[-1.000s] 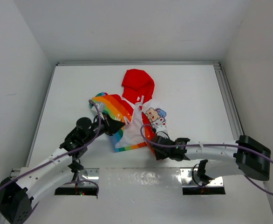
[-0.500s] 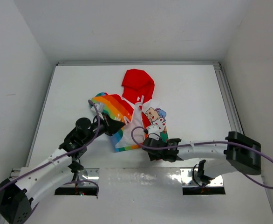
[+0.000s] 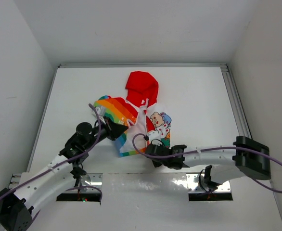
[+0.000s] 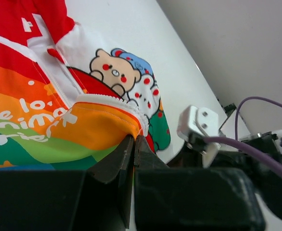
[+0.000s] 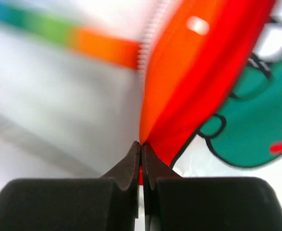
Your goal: Zip up the jacket
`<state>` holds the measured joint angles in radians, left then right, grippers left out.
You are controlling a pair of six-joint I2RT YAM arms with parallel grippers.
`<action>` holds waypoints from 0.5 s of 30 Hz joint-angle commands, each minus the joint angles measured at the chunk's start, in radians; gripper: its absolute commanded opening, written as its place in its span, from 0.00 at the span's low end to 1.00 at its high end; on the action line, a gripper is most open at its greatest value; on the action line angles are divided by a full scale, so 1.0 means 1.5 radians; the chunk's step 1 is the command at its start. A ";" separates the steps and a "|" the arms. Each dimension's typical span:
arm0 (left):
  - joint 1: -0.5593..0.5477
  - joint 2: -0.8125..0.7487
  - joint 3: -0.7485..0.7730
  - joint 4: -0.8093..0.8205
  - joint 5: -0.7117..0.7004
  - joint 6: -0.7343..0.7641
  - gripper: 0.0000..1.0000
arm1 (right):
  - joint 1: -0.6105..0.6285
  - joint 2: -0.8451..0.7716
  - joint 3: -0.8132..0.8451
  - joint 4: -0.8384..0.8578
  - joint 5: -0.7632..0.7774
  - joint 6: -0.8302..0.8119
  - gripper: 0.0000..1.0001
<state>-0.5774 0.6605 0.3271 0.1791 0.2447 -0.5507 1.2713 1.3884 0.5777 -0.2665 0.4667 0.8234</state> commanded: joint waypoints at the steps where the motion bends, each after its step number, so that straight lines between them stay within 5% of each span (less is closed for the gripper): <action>1: -0.008 -0.008 0.028 -0.004 -0.019 0.009 0.00 | 0.015 -0.083 0.026 0.110 -0.212 -0.046 0.00; 4: -0.007 -0.015 0.031 -0.006 -0.029 0.007 0.00 | 0.010 -0.138 -0.015 0.219 -0.387 -0.019 0.00; 9: -0.007 -0.004 0.037 -0.006 -0.020 0.005 0.00 | -0.118 -0.145 -0.170 0.318 -0.477 0.079 0.00; 15: -0.008 -0.007 0.041 -0.016 -0.022 0.004 0.00 | -0.143 -0.108 -0.135 0.140 -0.287 0.046 0.13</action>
<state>-0.5777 0.6590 0.3424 0.1314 0.2165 -0.5503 1.0515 1.2457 0.3332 0.0128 -0.0612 0.8974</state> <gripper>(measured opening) 0.007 0.113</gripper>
